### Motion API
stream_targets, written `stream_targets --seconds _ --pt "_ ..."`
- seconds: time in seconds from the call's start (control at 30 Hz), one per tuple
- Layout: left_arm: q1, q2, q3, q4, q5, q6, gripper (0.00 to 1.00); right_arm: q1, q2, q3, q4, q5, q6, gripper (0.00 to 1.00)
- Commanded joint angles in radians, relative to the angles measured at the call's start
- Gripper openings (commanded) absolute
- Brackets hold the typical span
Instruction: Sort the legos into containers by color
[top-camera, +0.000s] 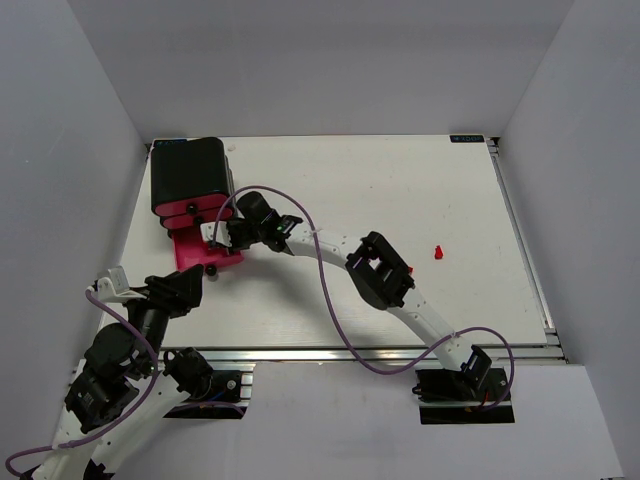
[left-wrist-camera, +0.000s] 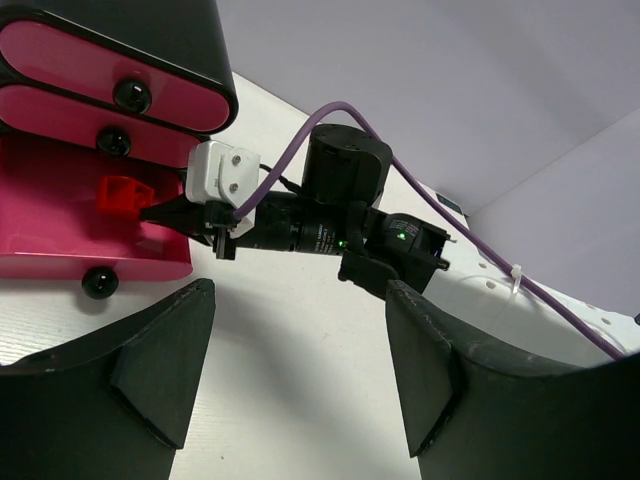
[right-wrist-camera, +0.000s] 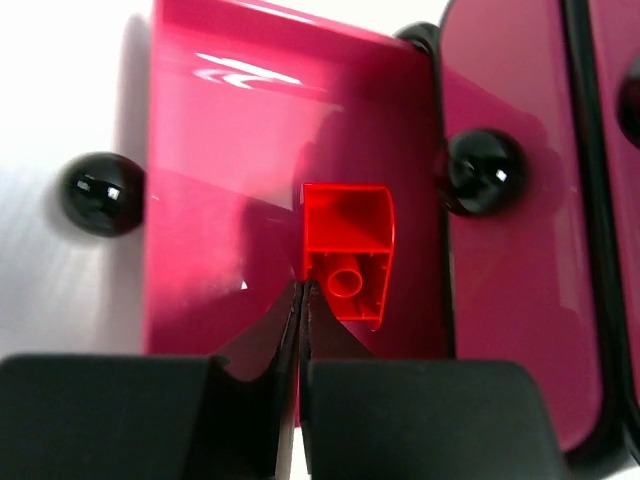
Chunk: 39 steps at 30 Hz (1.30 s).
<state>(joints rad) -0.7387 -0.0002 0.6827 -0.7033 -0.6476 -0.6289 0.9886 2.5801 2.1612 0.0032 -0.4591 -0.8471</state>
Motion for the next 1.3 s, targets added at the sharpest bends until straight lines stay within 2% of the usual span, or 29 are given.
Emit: stream_targets --seconds 0.0,0.33,0.83,1.17,1.27 --pt "0.004 -0.089 0.006 -0.012 -0.009 -0.002 0.79 -0.007 -0.054 -0.012 0.052 0.046 -0.020 0.00" --pt "0.004 -0.090 0.006 -0.012 -0.009 -0.003 0.79 0.016 -0.104 -0.090 0.095 0.174 -0.148 0.00" --pt "0.004 -0.095 0.008 -0.019 -0.012 -0.005 0.79 0.096 -0.181 -0.279 0.277 0.345 -0.363 0.00" --pt "0.004 -0.095 0.009 -0.019 -0.014 -0.009 0.79 0.110 -0.146 -0.253 0.299 0.408 -0.420 0.00" --pt "0.004 -0.095 0.009 -0.019 -0.014 -0.009 0.79 0.110 -0.140 -0.258 0.308 0.412 -0.443 0.06"
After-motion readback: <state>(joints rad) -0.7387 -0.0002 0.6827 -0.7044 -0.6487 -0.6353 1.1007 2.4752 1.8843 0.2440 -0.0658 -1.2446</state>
